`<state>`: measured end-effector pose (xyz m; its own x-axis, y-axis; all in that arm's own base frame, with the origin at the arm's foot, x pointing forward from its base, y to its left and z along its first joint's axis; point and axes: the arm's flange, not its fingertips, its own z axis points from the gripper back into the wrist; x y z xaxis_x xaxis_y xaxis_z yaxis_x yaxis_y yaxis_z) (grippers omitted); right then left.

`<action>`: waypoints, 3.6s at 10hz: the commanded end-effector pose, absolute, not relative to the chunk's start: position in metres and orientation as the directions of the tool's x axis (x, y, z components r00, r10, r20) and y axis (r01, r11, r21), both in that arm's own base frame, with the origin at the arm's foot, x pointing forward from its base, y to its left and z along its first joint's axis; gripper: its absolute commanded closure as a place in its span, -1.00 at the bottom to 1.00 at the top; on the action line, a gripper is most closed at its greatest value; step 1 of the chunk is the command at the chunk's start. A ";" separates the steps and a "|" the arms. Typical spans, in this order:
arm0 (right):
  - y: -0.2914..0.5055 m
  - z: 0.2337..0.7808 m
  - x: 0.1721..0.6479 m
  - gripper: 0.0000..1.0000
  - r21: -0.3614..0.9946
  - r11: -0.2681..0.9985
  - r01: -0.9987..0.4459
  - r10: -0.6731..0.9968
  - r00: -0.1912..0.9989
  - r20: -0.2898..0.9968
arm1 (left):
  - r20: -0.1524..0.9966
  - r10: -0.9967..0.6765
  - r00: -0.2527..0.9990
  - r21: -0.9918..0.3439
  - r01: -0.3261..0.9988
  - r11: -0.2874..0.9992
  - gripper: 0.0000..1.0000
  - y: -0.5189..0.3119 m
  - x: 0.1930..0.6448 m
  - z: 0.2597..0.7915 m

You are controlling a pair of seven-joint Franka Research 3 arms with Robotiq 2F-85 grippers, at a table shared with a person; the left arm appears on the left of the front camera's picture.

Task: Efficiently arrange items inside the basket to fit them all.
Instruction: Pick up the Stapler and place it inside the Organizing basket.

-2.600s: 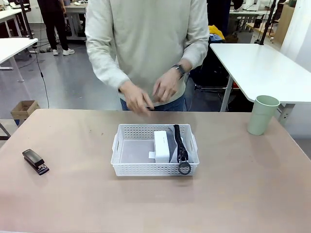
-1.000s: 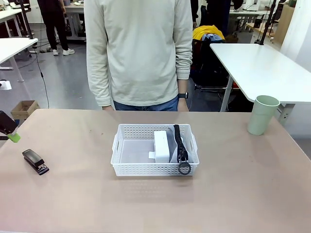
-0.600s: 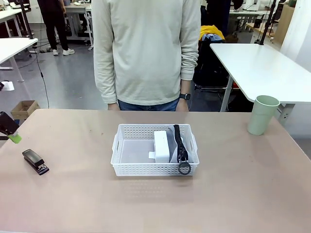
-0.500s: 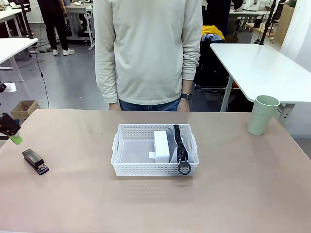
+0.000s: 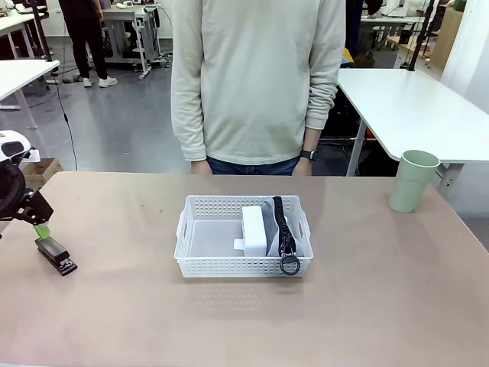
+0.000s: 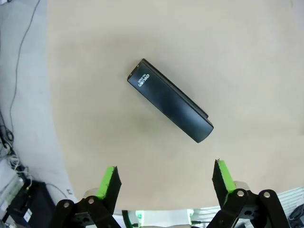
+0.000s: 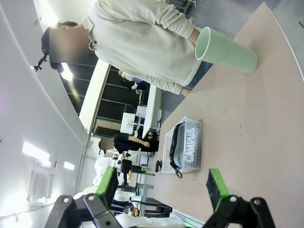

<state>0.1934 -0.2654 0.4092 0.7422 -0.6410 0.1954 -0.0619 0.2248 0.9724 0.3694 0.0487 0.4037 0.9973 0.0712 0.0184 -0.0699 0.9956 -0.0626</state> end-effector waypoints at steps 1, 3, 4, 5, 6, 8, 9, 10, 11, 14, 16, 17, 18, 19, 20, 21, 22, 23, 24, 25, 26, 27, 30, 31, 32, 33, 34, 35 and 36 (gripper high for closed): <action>-0.264 0.410 0.194 -1.00 0.969 0.229 -0.096 -0.645 0.730 0.225 | 0.038 0.012 0.999 -0.061 -0.009 0.998 -1.00 0.049 0.368 0.410; -0.264 0.410 0.194 -1.00 0.969 0.229 -0.096 -0.645 0.730 0.225 | -0.119 0.437 0.891 -0.001 -0.441 0.898 -1.00 0.030 0.382 0.399; -0.264 0.410 0.194 -1.00 0.969 0.229 -0.096 -0.645 0.730 0.225 | -0.101 0.640 0.762 0.021 -0.642 0.767 -1.00 0.013 0.384 0.393; -0.264 0.410 0.194 -1.00 0.969 0.229 -0.096 -0.645 0.730 0.225 | -0.065 0.752 0.656 -0.024 -0.754 0.656 -1.00 0.005 0.387 0.390; -0.264 0.410 0.194 -1.00 0.969 0.229 -0.096 -0.645 0.730 0.225 | -0.075 0.794 0.603 -0.049 -0.798 0.601 -1.00 0.002 0.392 0.390; -0.264 0.410 0.194 -1.00 0.969 0.229 -0.096 -0.645 0.730 0.225 | -0.025 0.888 0.459 -0.113 -0.884 0.453 -1.00 0.004 0.402 0.387; -0.264 0.410 0.194 -1.00 0.969 0.229 -0.096 -0.645 0.730 0.225 | -0.018 0.898 0.439 -0.099 -0.895 0.436 -1.00 0.008 0.403 0.381; -0.264 0.410 0.194 -1.00 0.969 0.229 -0.096 -0.645 0.730 0.225 | -0.025 0.894 0.448 -0.084 -0.892 0.445 -1.00 0.013 0.403 0.377; -0.264 0.410 0.194 -1.00 0.969 0.229 -0.096 -0.645 0.730 0.225 | -0.006 0.884 0.468 -0.078 -0.881 0.466 -1.00 0.017 0.401 0.374; -0.264 0.410 0.194 -1.00 0.969 0.229 -0.096 -0.645 0.730 0.225 | 0.063 0.789 0.611 -0.077 -0.785 0.614 -1.00 0.023 0.399 0.360; -0.264 0.410 0.194 -1.00 0.969 0.229 -0.096 -0.645 0.730 0.225 | 0.034 0.769 0.638 -0.064 -0.767 0.639 -1.00 0.024 0.403 0.346; -0.264 0.410 0.194 -1.00 0.969 0.229 -0.096 -0.645 0.730 0.225 | 0.006 0.765 0.644 -0.042 -0.765 0.643 -1.00 0.026 0.405 0.337; -0.264 0.410 0.194 -1.00 0.969 0.229 -0.096 -0.645 0.730 0.225 | 0.000 0.768 0.641 -0.018 -0.767 0.641 -1.00 0.028 0.405 0.326; -0.264 0.410 0.194 -1.00 0.969 0.229 -0.096 -0.645 0.730 0.225 | -0.021 0.769 0.639 -0.008 -0.769 0.639 -1.00 0.029 0.404 0.318; -0.264 0.410 0.194 -1.00 0.969 0.229 -0.096 -0.645 0.730 0.225 | -0.023 0.770 0.638 0.002 -0.770 0.638 -1.00 0.030 0.404 0.315; -0.264 0.410 0.194 -1.00 0.969 0.229 -0.096 -0.645 0.730 0.225 | -0.010 0.780 0.626 -0.001 -0.780 0.626 -1.00 0.030 0.405 0.317; -0.264 0.410 0.194 -1.00 0.969 0.229 -0.096 -0.645 0.730 0.225 | 0.016 0.785 0.619 -0.006 -0.785 0.619 -1.00 0.028 0.406 0.318; -0.264 0.410 0.194 -1.00 0.969 0.229 -0.096 -0.645 0.730 0.225 | 0.006 0.784 0.620 -0.006 -0.784 0.620 -1.00 0.028 0.407 0.318; -0.264 0.410 0.194 -1.00 0.969 0.229 -0.096 -0.645 0.730 0.225 | 0.005 0.778 0.628 -0.013 -0.778 0.628 -1.00 0.027 0.408 0.316; -0.264 0.410 0.194 -1.00 0.969 0.229 -0.096 -0.645 0.730 0.225 | -0.002 0.785 0.620 0.004 -0.785 0.620 0.15 0.026 0.410 0.315; -0.264 0.410 0.194 -1.00 0.969 0.229 -0.096 -0.645 0.730 0.225 | 0.008 0.780 0.625 -0.001 -0.780 0.625 0.19 0.027 0.410 0.316; -0.264 0.410 0.194 -1.00 0.969 0.229 -0.096 -0.645 0.730 0.225 | 0.017 0.779 0.627 0.002 -0.779 0.627 1.00 0.028 0.410 0.316; -0.264 0.410 0.194 -1.00 0.969 0.229 -0.096 -0.645 0.730 0.225 | 0.042 0.779 0.625 0.033 -0.781 0.624 0.71 0.029 0.413 0.314; -0.264 0.410 0.194 -1.00 0.969 0.229 -0.096 -0.645 0.730 0.225 | 0.048 0.772 0.633 0.043 -0.774 0.632 0.90 0.030 0.413 0.313; -0.264 0.410 0.194 -1.00 0.969 0.229 -0.096 -0.645 0.730 0.225 | 0.046 0.772 0.634 0.049 -0.773 0.632 1.00 0.030 0.413 0.313; -0.264 0.410 0.194 -1.00 0.969 0.229 -0.096 -0.645 0.730 0.225 | 0.045 0.771 0.635 0.050 -0.772 0.633 1.00 0.030 0.412 0.312; -0.264 0.410 0.194 -1.00 0.969 0.229 -0.096 -0.645 0.730 0.225 | 0.045 0.772 0.634 0.047 -0.773 0.632 1.00 0.030 0.411 0.313; -0.264 0.410 0.194 -1.00 0.969 0.229 -0.096 -0.645 0.730 0.225 | 0.039 0.766 0.641 0.038 -0.767 0.640 1.00 0.031 0.409 0.317; -0.264 0.410 0.194 -1.00 0.969 0.229 -0.096 -0.645 0.730 0.225 | 0.049 0.760 0.648 0.027 -0.762 0.647 1.00 0.030 0.406 0.322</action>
